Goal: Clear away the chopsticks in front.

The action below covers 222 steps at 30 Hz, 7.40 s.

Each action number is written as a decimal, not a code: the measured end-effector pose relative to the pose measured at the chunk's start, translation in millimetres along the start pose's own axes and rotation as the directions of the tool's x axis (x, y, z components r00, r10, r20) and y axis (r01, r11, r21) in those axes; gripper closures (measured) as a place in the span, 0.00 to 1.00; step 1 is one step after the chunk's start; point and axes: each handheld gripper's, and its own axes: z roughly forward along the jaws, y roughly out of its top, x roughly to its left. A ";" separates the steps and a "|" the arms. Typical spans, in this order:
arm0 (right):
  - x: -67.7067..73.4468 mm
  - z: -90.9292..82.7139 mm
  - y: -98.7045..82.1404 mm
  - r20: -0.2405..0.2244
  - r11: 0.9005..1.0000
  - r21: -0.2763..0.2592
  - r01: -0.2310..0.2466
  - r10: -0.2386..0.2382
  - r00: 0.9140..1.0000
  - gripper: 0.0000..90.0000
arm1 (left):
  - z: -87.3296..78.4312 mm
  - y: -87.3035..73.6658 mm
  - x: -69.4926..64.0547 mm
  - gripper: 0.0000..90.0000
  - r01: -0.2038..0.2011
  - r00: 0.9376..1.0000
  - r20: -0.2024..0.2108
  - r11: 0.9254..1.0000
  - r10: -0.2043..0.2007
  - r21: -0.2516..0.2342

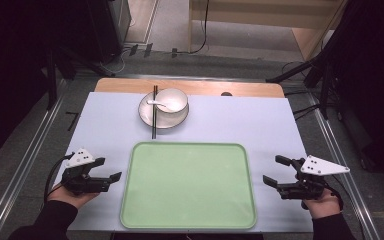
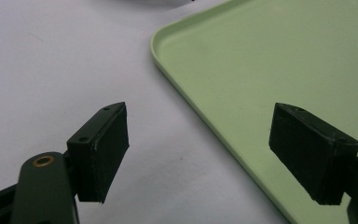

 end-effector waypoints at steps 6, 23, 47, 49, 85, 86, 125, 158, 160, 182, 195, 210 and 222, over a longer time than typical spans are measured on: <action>0.4 0.1 -0.5 -0.001 1.000 0.003 -0.003 0.003 1.000 0.18 | -0.5 -0.4 3.1 0.22 0.019 1.000 0.000 1.000 -0.019 -0.003; 0.9 0.8 -0.9 -0.001 1.000 0.010 0.005 -0.005 1.000 0.18 | 0.1 -2.1 7.4 0.22 0.037 0.999 0.001 0.999 -0.037 0.002; 1.4 2.1 -0.8 -0.007 1.000 0.015 0.004 -0.004 1.000 0.18 | 0.3 -6.0 10.0 0.27 0.022 1.000 -0.015 1.000 -0.022 -0.005; 1.4 2.0 -0.8 -0.007 1.000 0.016 0.005 -0.004 1.000 0.18 | 0.1 -6.7 10.2 0.32 0.016 1.000 -0.019 1.000 -0.016 -0.009; 0.7 2.3 -2.7 -0.002 1.000 0.022 -0.002 0.002 1.000 0.18 | 18.0 43.8 43.2 0.37 0.216 0.976 -0.011 0.976 -0.216 0.005; 0.8 2.1 -2.7 -0.001 1.000 0.022 -0.006 0.006 1.000 0.18 | 17.8 46.5 44.3 0.37 0.217 0.976 -0.011 0.976 -0.217 0.009; 1.3 0.3 -4.1 0.003 1.000 0.020 -0.006 0.006 1.000 0.18 | 122.6 159.0 43.7 0.48 0.254 0.962 -0.123 0.963 -0.242 0.090; 3.2 -5.4 -6.0 0.007 1.000 0.018 -0.006 0.006 1.000 0.18 | 178.4 152.1 39.8 0.84 0.359 0.925 -0.192 0.920 -0.328 0.156; 3.2 -5.5 -6.0 0.008 1.000 0.015 -0.004 0.004 1.000 0.18 | 180.4 150.9 42.4 0.89 0.399 0.908 -0.195 0.905 -0.370 0.144; 3.9 -7.1 -6.2 0.013 1.000 0.016 -0.006 0.006 1.000 0.18 | 139.9 151.3 69.3 0.96 0.460 0.884 -0.162 0.877 -0.439 0.135; 3.9 -5.0 -6.5 0.012 1.000 0.025 -0.003 0.003 1.000 0.18 | 92.5 123.2 82.1 0.96 0.460 0.887 -0.113 0.879 -0.448 0.129; 3.3 -1.7 -4.3 0.001 1.000 0.017 -0.002 0.002 1.000 0.18 | 56.2 90.3 56.0 0.96 0.424 0.906 -0.065 0.898 -0.419 0.119; 2.3 1.1 -1.7 -0.003 1.000 0.013 0.001 -0.001 1.000 0.18 | 28.4 70.8 21.6 0.96 0.394 0.919 -0.036 0.914 -0.393 0.092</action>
